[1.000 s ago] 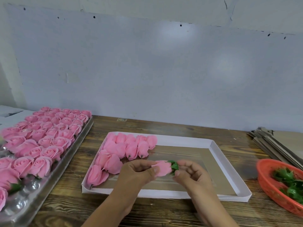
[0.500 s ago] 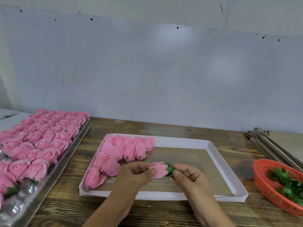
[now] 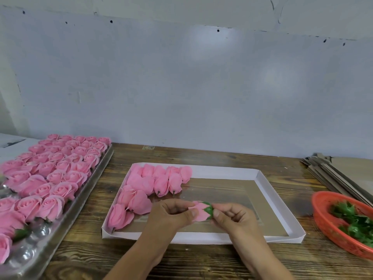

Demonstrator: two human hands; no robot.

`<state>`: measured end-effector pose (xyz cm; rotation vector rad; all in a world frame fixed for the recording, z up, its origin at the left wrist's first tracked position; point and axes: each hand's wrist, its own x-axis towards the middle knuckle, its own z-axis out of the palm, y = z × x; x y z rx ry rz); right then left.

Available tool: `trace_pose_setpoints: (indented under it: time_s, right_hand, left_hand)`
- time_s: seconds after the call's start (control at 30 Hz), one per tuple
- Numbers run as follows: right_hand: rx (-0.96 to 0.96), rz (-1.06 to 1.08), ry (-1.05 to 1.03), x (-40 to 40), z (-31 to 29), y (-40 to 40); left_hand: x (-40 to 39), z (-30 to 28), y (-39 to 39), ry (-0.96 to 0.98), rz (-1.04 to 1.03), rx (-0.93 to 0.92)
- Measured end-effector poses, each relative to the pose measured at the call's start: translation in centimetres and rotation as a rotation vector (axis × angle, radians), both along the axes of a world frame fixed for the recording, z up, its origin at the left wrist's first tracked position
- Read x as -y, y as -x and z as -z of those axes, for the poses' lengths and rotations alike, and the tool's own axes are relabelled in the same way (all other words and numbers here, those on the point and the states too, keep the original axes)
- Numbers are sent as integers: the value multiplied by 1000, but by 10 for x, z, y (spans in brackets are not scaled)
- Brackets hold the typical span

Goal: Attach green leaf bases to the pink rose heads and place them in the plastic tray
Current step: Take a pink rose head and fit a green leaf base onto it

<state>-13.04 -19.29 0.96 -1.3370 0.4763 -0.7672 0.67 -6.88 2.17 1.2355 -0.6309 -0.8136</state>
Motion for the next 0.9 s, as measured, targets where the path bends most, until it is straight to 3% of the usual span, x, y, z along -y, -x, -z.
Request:
trace_pose_setpoints:
  time_s: [0.53,0.7,0.9]
  right_hand:
    - [1,-3,11,0,-7,4]
    - [-26,-11,45,3,-11,5]
    - [-103,-173,68,-3,-10,4]
  left_hand:
    - [-1,-1,0,7,20,55]
    - [1,4,0,-9,-31,172]
    - [4,6,0,83,-64,148]
